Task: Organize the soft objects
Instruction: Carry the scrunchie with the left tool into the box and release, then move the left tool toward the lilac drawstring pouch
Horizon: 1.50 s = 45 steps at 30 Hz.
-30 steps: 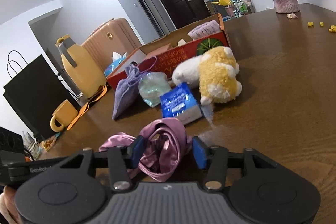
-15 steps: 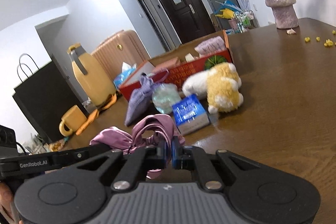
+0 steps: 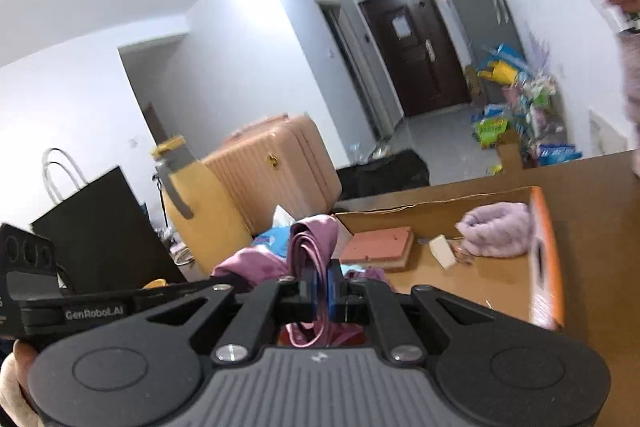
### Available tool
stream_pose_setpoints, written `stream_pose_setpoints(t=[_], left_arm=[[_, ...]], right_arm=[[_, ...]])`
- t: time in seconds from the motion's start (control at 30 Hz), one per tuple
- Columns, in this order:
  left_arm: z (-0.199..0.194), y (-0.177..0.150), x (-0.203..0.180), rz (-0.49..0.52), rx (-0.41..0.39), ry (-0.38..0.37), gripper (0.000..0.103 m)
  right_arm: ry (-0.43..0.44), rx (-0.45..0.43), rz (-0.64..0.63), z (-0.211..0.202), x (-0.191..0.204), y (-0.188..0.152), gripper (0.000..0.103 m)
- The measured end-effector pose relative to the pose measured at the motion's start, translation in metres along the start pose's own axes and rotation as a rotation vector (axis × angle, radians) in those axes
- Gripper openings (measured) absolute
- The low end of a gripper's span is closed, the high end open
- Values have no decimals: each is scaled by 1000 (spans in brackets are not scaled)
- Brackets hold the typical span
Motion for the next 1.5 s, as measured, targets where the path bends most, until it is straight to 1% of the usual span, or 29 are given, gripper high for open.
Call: stream_pose_setpoints(t=[0.07, 0.17, 0.27, 0.33, 0.37, 0.43, 0.47, 0.5, 0.53, 0.57, 0.6, 0.67, 0.77, 0.8, 0.83, 0.87, 0.9, 0.93, 1.0, 1.03, 1.1, 1.27, 1.37, 1.5], left_arm=[[23, 3, 23, 1, 40, 29, 17], [50, -5, 52, 15, 115, 84, 17], [65, -19, 75, 36, 159, 133, 20], [71, -29, 84, 61, 182, 157, 27], [72, -32, 89, 64, 189, 167, 29], [70, -36, 91, 67, 188, 155, 35], [67, -35, 90, 69, 180, 152, 40], [65, -33, 89, 74, 169, 154, 45], [60, -29, 86, 89, 153, 159, 49], [57, -25, 82, 101, 140, 167, 58], [51, -21, 80, 114, 121, 180, 61], [38, -12, 72, 136, 97, 193, 62], [14, 0, 58, 156, 56, 209, 71], [3, 4, 51, 165, 37, 216, 75], [-6, 7, 45, 175, 21, 224, 77], [-15, 10, 39, 188, 5, 235, 83], [-26, 12, 32, 201, -15, 248, 86], [-37, 14, 25, 214, -41, 260, 88], [-59, 15, 10, 237, -84, 278, 95], [-68, 16, 4, 245, -105, 288, 97], [-85, 15, -11, 257, -147, 302, 98], [-118, 7, -42, 268, -180, 279, 98], [-135, 0, -57, 282, -199, 282, 98], [-159, -14, -71, 276, -217, 302, 100]], right_arm=[[-18, 46, 13, 37, -9, 5, 5], [-39, 125, 50, 83, -20, -1, 5], [-69, 192, 4, 113, -19, -19, 5], [-90, 252, -43, 129, -18, -34, 10], [-99, 264, -58, 132, -18, -38, 11], [-94, 283, -75, 134, -18, -42, 13], [-91, 285, -76, 131, -17, -42, 15], [-91, 281, -83, 128, -16, -41, 20], [-91, 271, -92, 122, -14, -37, 27], [-97, 251, -100, 114, -12, -32, 31], [-101, 234, -108, 107, -10, -26, 37], [-123, 192, -128, 87, -9, -12, 38], [-176, 118, -162, 47, -6, 8, 43], [-199, 88, -178, 30, -6, 13, 48], [-223, 50, -200, 10, -5, 18, 59], [-238, 21, -215, -4, -5, 22, 67], [-263, -16, -234, -24, -5, 25, 84], [-289, -51, -250, -42, -4, 26, 94], [-335, -123, -280, -73, -2, 26, 98], [-361, -156, -291, -89, -1, 23, 101], [-388, -198, -303, -114, 4, 15, 103], [-378, -271, -320, -157, 23, -3, 103], [-357, -331, -335, -181, 38, -12, 103], [-333, -381, -331, -204, 52, -27, 103]])
Point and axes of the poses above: each gripper's, at about its wrist camera, not at the fingertips, and z roughly the way its jaws point, x to its left, y to its top, the point moved 6 cm from there along z, roughly the way its jaws point, and after that the axes turned 9 degrees about z, right-handed, at the moved point
